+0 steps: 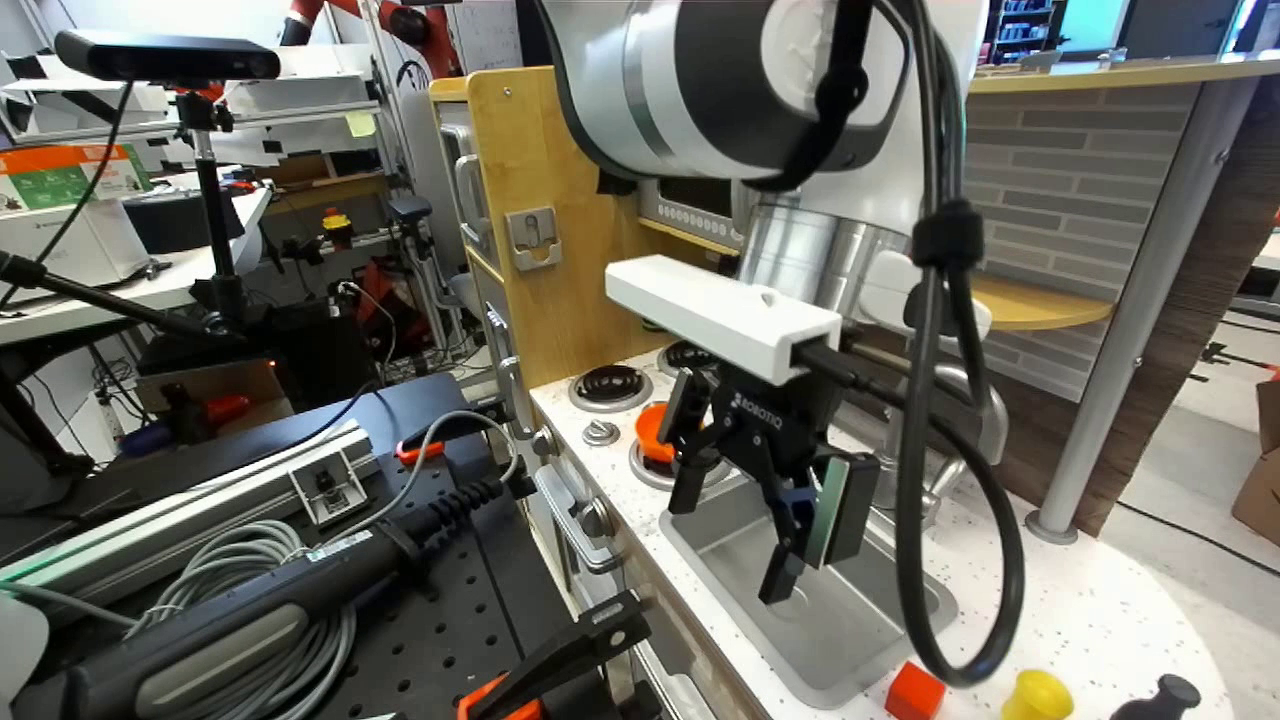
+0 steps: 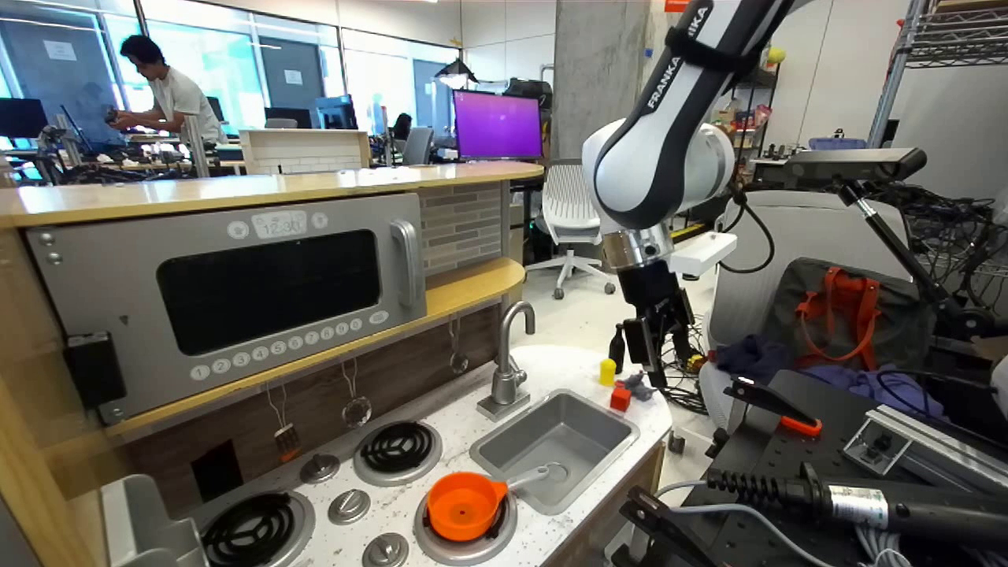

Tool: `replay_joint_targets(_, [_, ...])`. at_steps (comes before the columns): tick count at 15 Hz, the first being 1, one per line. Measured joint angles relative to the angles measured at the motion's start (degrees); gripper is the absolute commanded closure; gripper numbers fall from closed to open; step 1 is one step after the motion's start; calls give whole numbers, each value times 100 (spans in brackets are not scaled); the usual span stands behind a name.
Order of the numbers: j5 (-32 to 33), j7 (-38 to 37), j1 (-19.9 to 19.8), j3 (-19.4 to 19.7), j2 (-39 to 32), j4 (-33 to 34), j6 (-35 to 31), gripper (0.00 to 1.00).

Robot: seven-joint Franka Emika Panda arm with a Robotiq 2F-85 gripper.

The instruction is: Move the orange block closer to the yellow object

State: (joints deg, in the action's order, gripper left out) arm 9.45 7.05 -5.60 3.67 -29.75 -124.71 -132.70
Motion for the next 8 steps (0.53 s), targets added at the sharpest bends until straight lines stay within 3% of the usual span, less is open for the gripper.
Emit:
replay_joint_targets(4, [3,387,52,-214,355,-182,1028,0])
replay_joint_targets(8, [3,467,56,-256,353,-212,1116,0])
